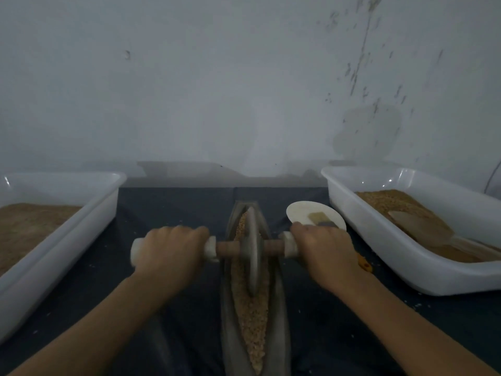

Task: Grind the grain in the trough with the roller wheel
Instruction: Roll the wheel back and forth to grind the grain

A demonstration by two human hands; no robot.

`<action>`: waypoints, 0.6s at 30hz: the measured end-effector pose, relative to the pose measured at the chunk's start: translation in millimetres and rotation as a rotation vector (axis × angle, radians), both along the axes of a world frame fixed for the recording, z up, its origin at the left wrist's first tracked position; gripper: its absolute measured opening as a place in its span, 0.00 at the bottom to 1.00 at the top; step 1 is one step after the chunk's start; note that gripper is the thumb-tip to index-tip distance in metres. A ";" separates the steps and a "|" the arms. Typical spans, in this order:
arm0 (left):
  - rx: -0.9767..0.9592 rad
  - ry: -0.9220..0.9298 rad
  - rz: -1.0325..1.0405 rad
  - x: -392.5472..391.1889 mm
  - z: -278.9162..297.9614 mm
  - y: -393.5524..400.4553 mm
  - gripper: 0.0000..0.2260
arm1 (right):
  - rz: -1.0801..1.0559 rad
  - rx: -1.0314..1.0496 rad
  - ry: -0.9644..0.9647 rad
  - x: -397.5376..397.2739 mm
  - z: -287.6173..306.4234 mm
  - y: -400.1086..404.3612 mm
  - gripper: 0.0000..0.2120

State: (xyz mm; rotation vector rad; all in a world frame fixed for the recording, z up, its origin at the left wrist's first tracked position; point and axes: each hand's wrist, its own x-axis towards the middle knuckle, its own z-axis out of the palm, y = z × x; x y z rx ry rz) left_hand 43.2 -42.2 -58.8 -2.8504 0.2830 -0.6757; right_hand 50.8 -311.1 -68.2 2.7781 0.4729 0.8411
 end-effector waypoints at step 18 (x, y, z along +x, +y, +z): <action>0.003 0.031 -0.096 -38.9 5.7 4.5 0.10 | 0.052 0.022 0.036 -56.7 3.6 -7.6 0.30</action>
